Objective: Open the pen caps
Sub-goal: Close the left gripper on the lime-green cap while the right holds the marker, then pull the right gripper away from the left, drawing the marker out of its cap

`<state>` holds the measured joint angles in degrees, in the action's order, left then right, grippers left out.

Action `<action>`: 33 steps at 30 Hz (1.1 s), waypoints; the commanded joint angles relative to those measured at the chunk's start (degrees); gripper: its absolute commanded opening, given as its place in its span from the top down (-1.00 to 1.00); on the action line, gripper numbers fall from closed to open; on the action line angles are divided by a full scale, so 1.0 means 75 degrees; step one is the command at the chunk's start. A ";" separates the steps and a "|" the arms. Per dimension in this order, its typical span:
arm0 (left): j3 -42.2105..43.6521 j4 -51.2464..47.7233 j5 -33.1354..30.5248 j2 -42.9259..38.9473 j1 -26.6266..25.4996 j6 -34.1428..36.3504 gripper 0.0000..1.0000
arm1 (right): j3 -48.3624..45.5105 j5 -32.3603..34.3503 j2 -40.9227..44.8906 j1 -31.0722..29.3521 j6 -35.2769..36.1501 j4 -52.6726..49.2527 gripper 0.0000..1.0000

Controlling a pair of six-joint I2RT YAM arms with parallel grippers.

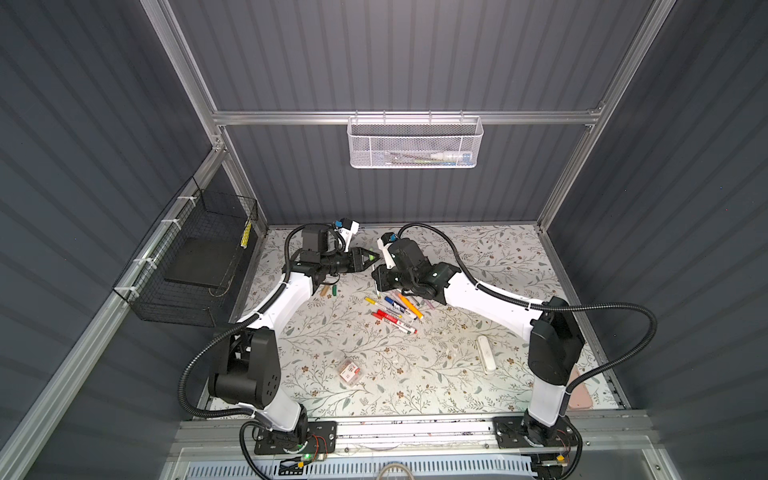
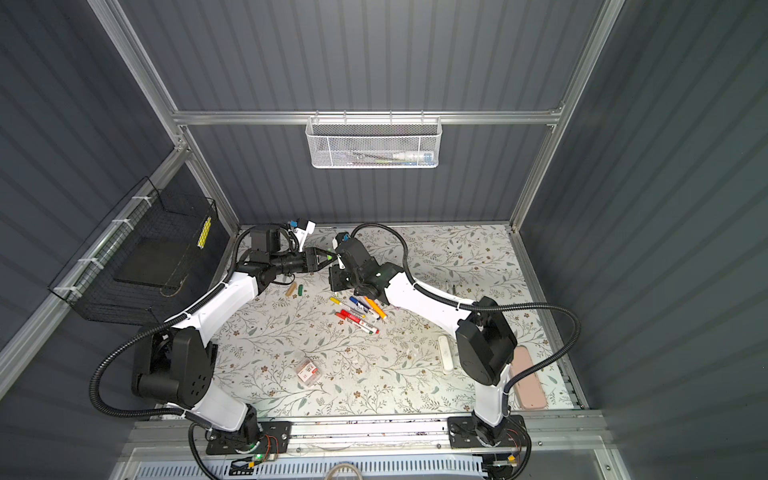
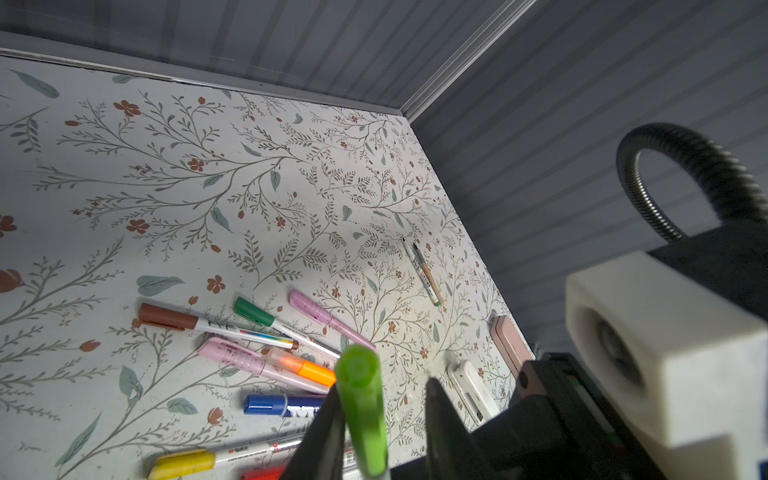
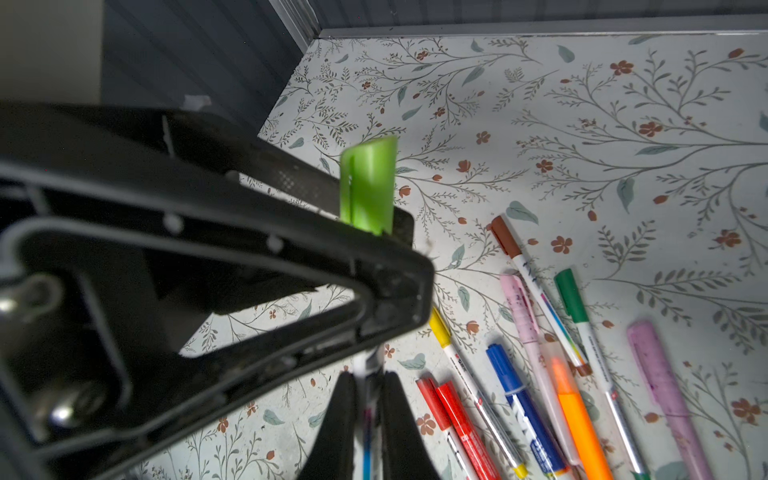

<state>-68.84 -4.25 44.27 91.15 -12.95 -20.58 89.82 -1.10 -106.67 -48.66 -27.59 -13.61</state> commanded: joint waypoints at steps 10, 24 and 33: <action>-0.0275 -0.0061 -0.0079 0.0069 -0.0019 0.0104 0.39 | 0.0148 -0.0151 -0.0146 -0.0085 0.0157 -0.0018 1.00; -0.0243 -0.0157 -0.0212 0.0034 -0.0019 0.0283 1.00 | 0.0030 -0.0145 -0.0119 -0.0086 0.0231 0.0062 1.00; -0.0006 0.0312 0.0218 -0.0177 -0.0008 -0.0085 1.00 | -0.0101 -0.0693 -0.0173 0.0154 0.0141 0.0514 0.32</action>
<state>-69.45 -4.05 43.24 91.42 -12.88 -19.97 89.56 -4.01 -107.37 -48.27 -26.37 -11.84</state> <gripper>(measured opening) 0.129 0.341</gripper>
